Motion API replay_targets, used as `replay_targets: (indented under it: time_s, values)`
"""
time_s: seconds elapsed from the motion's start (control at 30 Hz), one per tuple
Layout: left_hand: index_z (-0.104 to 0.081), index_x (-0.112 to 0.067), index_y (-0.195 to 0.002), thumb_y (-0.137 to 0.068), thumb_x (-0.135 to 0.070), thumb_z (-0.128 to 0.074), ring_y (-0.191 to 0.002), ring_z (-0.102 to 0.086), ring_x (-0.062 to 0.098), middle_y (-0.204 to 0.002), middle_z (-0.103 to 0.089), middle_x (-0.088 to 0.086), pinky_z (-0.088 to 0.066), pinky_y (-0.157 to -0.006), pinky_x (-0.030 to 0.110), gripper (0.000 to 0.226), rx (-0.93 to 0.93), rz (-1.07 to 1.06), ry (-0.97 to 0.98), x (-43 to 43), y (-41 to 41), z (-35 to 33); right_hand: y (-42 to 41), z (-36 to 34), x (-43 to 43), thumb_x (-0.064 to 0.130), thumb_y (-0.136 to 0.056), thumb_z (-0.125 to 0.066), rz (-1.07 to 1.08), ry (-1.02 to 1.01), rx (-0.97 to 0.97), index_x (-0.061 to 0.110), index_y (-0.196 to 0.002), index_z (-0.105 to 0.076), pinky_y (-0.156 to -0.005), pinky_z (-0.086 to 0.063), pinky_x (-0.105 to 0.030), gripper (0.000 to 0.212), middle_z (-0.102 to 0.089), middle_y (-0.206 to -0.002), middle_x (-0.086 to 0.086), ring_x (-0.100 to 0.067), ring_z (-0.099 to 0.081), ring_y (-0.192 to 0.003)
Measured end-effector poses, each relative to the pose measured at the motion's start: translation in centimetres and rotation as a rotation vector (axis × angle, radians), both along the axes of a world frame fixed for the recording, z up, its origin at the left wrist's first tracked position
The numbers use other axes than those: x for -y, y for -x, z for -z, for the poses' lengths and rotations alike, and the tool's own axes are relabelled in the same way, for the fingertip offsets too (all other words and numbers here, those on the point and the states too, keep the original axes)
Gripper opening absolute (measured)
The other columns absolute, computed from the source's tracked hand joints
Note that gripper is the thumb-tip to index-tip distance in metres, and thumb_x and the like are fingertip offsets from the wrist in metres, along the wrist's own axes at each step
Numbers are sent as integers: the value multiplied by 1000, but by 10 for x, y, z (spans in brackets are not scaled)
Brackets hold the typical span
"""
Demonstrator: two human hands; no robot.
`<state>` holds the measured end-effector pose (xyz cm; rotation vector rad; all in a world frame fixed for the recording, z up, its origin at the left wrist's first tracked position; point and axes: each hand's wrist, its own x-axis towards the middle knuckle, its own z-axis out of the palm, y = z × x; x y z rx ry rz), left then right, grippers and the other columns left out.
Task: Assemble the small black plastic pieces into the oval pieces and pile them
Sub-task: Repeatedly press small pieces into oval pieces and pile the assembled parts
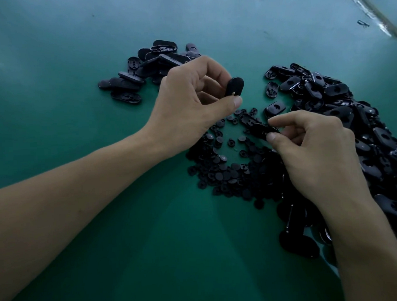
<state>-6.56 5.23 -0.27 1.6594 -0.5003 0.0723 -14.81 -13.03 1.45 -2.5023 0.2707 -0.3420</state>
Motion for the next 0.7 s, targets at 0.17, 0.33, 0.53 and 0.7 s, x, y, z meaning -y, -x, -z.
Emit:
replay_targets:
  time_s: [0.17, 0.33, 0.53, 0.7]
  values:
    - [-62, -17, -87, -81, -9, -80, -74, -72, 30, -80, -72, 8, -60, -71, 33, 20, 7, 1, 0, 0, 0, 0, 0, -1, -3, 19, -89, -74, -43, -47, 51, 28, -101, -75, -66, -41, 1, 15, -63, -74, 18, 6, -59, -72]
    - [-62, -18, -87, -81, -9, -80, -75, -72, 30, -80, -72, 8, -60, -72, 34, 20, 11, 3, 0, 0, -1, 1, 0, -1, -4, 17, -88, -75, -49, -88, 63, 28, -94, -75, -68, -44, 0, 13, -66, -75, 21, 9, -63, -74]
    - [-62, -18, -87, -81, -9, -80, -74, -73, 27, -80, -73, 6, -59, -71, 30, 20, 5, 10, 4, -1, -1, 1, 0, -1, -5, 18, -90, -73, -26, -60, 80, 32, -90, -69, -66, -39, 5, 15, -63, -74, 23, 16, -60, -77]
    - [-62, -18, -87, -82, -8, -80, -74, -73, 25, -80, -73, 5, -56, -69, 26, 22, 9, 10, 8, -1, 0, 1, -1, -1, -6, 20, -93, -69, -12, -54, 88, 32, -90, -65, -65, -39, 4, 13, -61, -75, 24, 16, -59, -80]
